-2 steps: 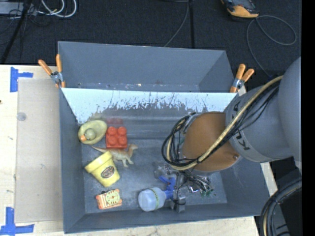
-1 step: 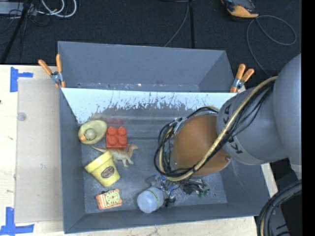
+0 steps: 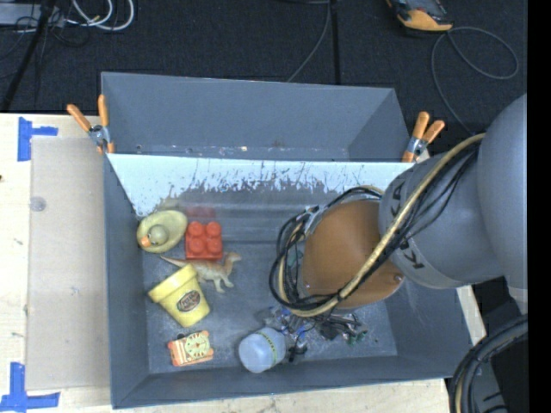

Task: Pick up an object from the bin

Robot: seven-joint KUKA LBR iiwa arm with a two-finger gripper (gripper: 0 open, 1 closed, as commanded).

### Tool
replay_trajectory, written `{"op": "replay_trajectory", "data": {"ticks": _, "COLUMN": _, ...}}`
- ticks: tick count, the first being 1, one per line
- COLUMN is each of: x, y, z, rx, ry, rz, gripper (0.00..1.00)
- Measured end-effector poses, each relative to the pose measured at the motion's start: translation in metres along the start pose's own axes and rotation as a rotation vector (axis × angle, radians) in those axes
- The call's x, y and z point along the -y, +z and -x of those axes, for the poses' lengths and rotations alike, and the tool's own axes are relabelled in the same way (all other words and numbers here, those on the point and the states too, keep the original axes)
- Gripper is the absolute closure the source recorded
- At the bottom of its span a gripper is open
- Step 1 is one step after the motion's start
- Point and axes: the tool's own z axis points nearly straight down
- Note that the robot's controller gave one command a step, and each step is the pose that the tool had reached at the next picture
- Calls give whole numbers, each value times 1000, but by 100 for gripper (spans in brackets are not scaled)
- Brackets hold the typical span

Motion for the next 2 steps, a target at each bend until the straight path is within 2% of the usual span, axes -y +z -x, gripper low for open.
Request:
{"op": "replay_trajectory", "data": {"ticks": 1, "x": 0, "y": -9, "z": 4, "rx": -2, "ry": -27, "rz": 1, "gripper": 100}}
{"op": "replay_trajectory", "data": {"ticks": 2, "x": 6, "y": -4, "z": 26, "rx": 0, "ry": -35, "rz": 1, "gripper": 100}}
